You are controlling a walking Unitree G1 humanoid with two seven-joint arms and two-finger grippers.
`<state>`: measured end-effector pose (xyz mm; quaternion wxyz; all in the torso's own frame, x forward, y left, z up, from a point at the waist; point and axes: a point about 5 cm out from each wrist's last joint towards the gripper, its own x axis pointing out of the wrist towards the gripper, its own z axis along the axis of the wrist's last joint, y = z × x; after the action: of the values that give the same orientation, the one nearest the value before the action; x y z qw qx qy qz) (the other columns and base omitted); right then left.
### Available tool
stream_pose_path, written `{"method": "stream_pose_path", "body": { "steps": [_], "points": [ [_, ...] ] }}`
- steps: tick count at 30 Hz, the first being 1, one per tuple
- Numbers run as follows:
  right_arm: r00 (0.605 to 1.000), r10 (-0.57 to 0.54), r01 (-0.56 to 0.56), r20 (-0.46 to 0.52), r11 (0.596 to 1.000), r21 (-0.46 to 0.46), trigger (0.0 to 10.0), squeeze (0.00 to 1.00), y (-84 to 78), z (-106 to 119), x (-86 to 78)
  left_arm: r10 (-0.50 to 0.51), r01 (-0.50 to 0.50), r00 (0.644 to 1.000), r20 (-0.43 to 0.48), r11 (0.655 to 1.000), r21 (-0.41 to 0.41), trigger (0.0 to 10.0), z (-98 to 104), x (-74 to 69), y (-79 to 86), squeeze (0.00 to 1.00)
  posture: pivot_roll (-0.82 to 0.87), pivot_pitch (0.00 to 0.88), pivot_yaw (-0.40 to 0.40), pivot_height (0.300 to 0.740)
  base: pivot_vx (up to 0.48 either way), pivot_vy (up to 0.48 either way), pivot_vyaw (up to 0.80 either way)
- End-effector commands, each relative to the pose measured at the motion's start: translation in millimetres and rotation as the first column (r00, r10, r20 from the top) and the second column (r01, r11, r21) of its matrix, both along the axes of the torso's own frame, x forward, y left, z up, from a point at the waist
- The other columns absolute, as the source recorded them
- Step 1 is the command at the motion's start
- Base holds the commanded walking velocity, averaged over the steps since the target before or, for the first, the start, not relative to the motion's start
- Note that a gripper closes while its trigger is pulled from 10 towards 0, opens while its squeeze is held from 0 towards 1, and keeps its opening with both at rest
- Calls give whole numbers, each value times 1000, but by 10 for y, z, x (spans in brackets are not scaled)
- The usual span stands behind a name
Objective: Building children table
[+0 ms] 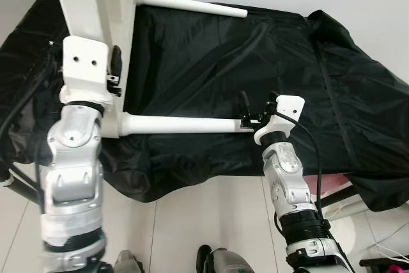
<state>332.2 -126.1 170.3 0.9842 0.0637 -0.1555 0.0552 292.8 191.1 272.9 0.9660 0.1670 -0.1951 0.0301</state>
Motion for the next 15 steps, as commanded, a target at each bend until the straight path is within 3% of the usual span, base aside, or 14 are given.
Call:
{"method": "stream_pose_path", "body": {
  "steps": [1, 4, 5, 7, 8, 9, 15],
  "points": [
    [1000, 7, -7, -6, 1000, 1, 10000, 0, 5, -32, 5, 29, -30, 999, 15, 997, 67, 10000, -20, -29, 110, 278, 142, 165, -135, 740, 0, 0, 0],
    [1000, 8, -8, -6, 1000, 0, 10000, 0, 6, -33, 5, 27, -27, 1000, 9, 996, 84, 10000, -22, -29, 117, 278, 142, 165, -135, 740, 0, 0, 0],
    [1000, 9, -9, -7, 1000, -3, 10000, 0, 3, -39, 6, 23, -21, 1000, -16, 992, 122, 10000, -54, -22, 132, 1000, 140, 166, -125, 740, 0, 0, 0],
    [1000, 9, -9, -7, 1000, -3, 10000, 0, 3, -39, 6, 23, -21, 1000, -16, 992, 122, 10000, -54, -22, 132, 1000, 140, 166, -125, 740, 0, 0, 0],
    [1000, 9, -9, -8, 1000, -4, 10000, 0, 2, -47, 5, -8, 13, 999, -34, 990, 143, 10000, -76, -28, 125, 878, 138, 166, -119, 740, 0, 0, 0],
    [1000, 10, -10, -11, 1000, -6, 10000, 0, 10, -72, -17, -111, 118, 992, -54, 980, 157, 10000, -99, -79, 66, 0, 136, 169, -111, 740, 0, 0, 0],
    [1000, 13, -13, -18, 1000, -11, 10000, 0, 16, -101, -37, -289, 294, 956, -58, 950, 108, 10000, -105, -197, -59, 0, 135, 170, -109, 740, 0, 0, 0]
  ]
}}
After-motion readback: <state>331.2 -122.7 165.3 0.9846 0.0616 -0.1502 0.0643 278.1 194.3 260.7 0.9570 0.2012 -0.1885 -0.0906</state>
